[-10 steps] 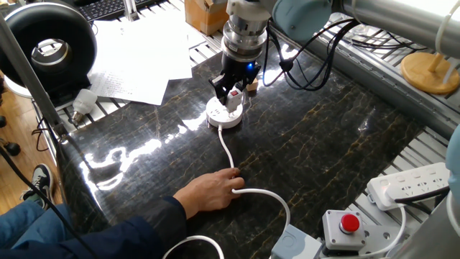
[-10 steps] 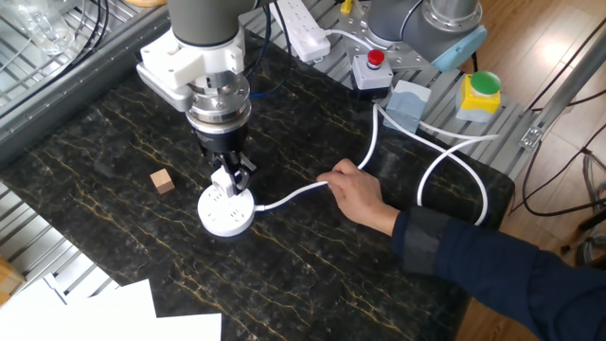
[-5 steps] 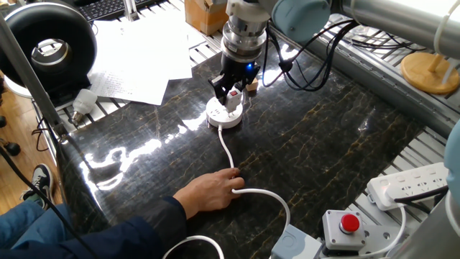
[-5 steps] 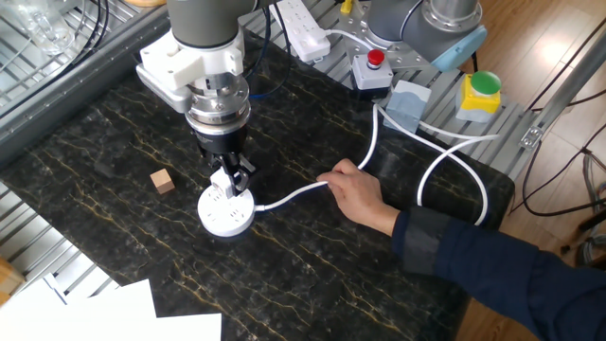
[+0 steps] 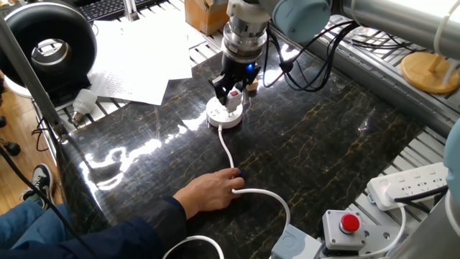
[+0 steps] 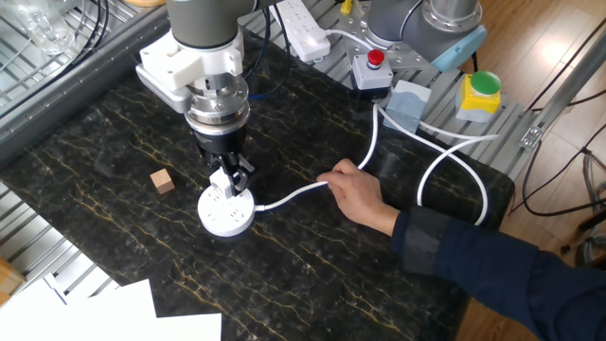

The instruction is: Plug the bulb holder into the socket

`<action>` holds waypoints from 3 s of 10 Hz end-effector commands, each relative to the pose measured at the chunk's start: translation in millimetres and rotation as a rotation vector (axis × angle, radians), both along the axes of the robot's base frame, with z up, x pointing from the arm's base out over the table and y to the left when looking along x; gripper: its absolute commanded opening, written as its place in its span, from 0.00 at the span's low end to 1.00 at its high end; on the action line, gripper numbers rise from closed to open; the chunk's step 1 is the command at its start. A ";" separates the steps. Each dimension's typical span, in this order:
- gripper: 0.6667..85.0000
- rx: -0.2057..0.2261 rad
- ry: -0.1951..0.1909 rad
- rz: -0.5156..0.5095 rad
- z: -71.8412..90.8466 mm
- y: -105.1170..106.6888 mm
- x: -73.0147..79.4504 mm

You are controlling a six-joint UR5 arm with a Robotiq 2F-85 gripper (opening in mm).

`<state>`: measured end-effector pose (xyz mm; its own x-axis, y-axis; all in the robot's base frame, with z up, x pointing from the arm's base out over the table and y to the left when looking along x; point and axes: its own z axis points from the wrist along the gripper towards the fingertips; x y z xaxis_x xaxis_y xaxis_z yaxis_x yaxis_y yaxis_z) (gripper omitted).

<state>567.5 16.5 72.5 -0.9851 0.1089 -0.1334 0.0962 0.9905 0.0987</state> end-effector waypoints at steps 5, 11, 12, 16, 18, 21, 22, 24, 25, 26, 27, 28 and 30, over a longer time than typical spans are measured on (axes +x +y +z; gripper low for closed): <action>0.01 0.023 -0.008 -0.010 0.1 1.3 0.5; 0.01 0.015 -0.022 -0.010 -4.6 -0.6 6.4; 0.01 0.017 -0.025 -0.010 -5.3 0.1 7.5; 0.01 0.014 -0.030 -0.010 -6.9 1.6 8.1; 0.01 0.019 -0.030 -0.006 -6.5 2.5 8.2; 0.01 0.021 -0.037 0.001 -7.0 3.0 10.0; 0.01 0.007 -0.024 0.014 -5.0 -2.5 6.3; 0.01 0.011 0.035 0.029 6.5 -8.3 -6.7; 0.01 -0.025 0.024 0.019 0.8 -10.8 -3.5; 0.01 -0.035 -0.003 0.007 -6.5 -6.6 4.5; 0.01 -0.031 -0.008 0.005 -8.1 -4.8 8.1; 0.01 -0.038 -0.008 0.005 -8.9 -5.0 9.9; 0.01 -0.043 -0.017 0.009 -10.8 -5.8 13.2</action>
